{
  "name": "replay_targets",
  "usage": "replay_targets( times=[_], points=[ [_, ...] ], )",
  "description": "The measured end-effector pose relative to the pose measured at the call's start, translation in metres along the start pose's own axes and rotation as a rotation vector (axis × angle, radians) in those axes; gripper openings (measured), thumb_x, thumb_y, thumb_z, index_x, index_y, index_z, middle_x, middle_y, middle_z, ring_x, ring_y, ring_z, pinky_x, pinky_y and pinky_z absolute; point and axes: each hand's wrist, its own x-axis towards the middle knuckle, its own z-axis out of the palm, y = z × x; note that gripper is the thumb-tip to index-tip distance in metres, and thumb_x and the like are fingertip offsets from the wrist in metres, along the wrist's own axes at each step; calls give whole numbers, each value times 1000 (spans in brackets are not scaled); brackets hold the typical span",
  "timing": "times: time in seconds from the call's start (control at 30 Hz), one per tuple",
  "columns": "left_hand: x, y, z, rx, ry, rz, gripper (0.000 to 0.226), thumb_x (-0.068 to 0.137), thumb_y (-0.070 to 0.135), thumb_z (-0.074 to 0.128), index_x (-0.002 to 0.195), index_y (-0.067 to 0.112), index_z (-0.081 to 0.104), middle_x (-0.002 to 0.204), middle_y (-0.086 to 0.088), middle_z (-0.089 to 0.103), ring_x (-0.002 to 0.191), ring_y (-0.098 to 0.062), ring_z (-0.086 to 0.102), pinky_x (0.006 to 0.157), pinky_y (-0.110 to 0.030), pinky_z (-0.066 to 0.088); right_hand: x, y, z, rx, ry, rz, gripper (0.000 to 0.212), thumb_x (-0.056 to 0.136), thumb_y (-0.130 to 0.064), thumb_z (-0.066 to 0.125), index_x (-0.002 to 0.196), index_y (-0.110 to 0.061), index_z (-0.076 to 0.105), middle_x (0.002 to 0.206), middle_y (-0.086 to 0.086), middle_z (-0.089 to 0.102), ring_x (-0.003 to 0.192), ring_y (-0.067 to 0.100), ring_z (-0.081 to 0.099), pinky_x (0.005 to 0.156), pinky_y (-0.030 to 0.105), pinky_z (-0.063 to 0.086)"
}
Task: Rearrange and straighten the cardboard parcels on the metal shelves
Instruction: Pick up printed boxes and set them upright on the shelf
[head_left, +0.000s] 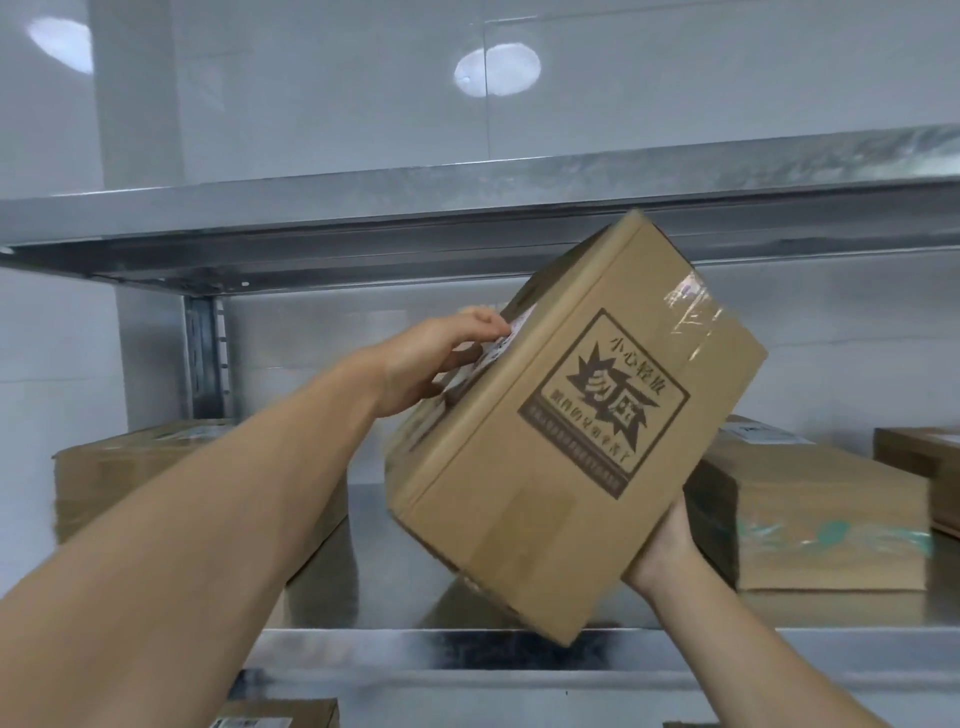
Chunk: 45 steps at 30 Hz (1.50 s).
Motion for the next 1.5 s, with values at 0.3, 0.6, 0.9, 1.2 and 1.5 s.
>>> replay_targets(
  times=[0.3, 0.6, 0.9, 1.2, 1.5],
  points=[
    [-12, -26, 1, -197, 185, 37, 47, 99, 61, 46, 128, 26, 59, 129, -2, 64, 128, -27, 57, 112, -58, 38, 17, -9, 22, -242, -12, -45, 48, 105, -37, 46, 77, -18, 81, 94, 9, 78, 81, 29, 75, 80, 45, 54],
    [-29, -42, 0, -332, 304, -4, 70, 107, 38, 37, 47, 25, 69, 54, 7, 65, 49, -6, 64, 57, -23, 48, 28, -15, 42, -481, -143, -174, 33, 106, -42, 45, 112, -14, 62, 97, 6, 72, 93, 26, 68, 83, 40, 58],
    [-39, -41, 7, -497, 397, -82, 44, 105, 45, 41, 78, 17, 61, 61, 3, 70, 53, -11, 68, 67, -32, 47, 37, -15, 51, -627, -60, -130, 80, 80, -54, 68, 139, -6, 47, 125, 22, 67, 112, 43, 68, 95, 54, 57],
    [-43, -38, 10, -543, 423, -128, 43, 104, 45, 42, 79, 17, 62, 62, 1, 71, 52, -13, 69, 69, -35, 49, 47, -26, 60, -757, -75, -110, 61, 83, -52, 62, 133, -18, 53, 112, 21, 70, 101, 39, 65, 98, 57, 51],
    [-45, -24, -6, -428, 428, -144, 45, 104, 46, 43, 75, 15, 59, 56, 3, 68, 47, -10, 66, 64, -31, 46, 43, -37, 54, -815, -86, 62, 24, 107, -33, 45, 93, -18, 58, 61, -2, 60, 46, 10, 58, 53, 29, 52]
  ],
)
